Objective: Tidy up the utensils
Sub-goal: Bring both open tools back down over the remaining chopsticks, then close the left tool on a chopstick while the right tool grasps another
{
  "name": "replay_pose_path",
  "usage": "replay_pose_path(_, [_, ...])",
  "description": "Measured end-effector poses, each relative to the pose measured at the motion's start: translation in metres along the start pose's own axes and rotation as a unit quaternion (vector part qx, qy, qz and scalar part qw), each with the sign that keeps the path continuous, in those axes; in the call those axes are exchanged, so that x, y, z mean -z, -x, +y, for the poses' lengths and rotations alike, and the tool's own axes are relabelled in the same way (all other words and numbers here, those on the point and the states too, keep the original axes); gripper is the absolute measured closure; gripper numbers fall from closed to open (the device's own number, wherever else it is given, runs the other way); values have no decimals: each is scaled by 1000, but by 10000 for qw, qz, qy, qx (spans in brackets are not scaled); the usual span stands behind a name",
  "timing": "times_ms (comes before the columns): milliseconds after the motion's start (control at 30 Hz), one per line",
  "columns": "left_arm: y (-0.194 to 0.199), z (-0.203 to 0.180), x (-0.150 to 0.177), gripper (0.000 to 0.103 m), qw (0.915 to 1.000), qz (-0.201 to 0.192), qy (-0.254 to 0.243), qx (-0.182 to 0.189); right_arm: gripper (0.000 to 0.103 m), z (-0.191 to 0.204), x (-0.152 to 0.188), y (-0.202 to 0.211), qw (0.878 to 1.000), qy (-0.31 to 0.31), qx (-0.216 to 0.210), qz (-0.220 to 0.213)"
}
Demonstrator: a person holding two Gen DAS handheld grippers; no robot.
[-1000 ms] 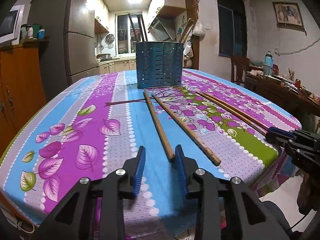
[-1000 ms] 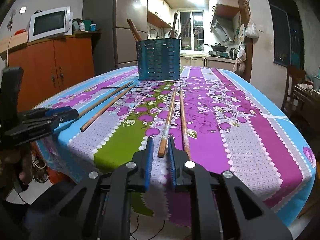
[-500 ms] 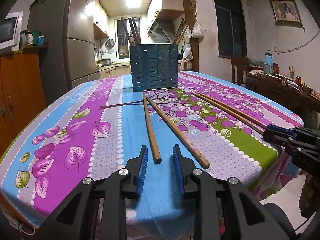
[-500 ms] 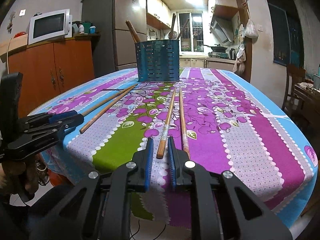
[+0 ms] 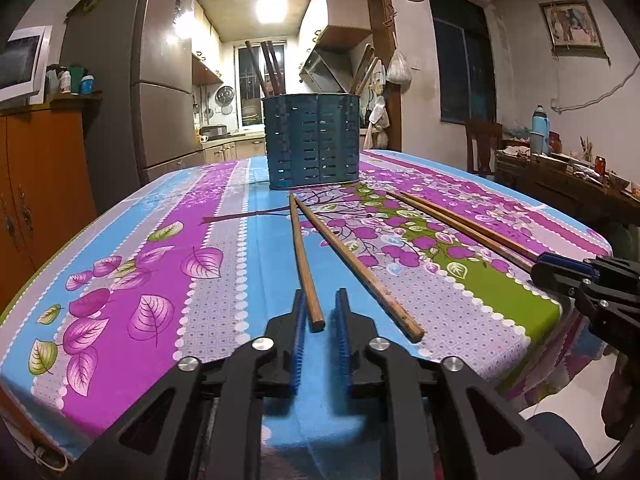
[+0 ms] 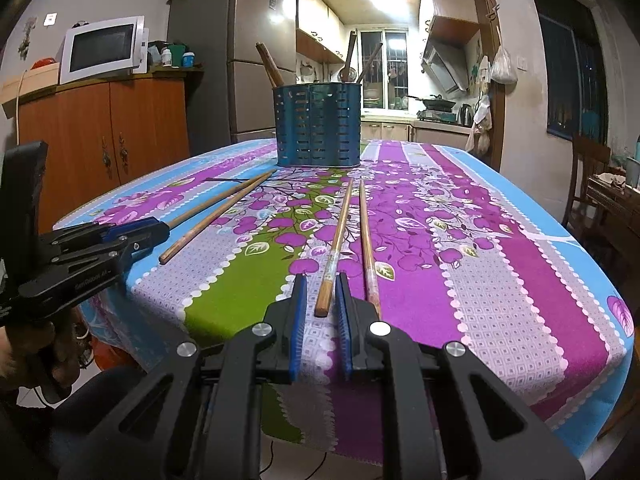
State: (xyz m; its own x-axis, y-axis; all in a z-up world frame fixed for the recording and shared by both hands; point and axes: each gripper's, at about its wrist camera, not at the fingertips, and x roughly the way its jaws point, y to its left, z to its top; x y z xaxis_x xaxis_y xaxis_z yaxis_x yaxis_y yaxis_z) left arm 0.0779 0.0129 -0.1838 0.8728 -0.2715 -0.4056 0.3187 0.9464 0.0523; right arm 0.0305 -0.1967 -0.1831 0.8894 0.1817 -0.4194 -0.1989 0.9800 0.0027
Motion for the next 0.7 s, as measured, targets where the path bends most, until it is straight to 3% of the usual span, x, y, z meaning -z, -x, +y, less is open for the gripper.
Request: replay_pose_path(700, [-2,-5,2,88,9998,-115,-20,-182,90,0,-3,0,10000,36,-7,23])
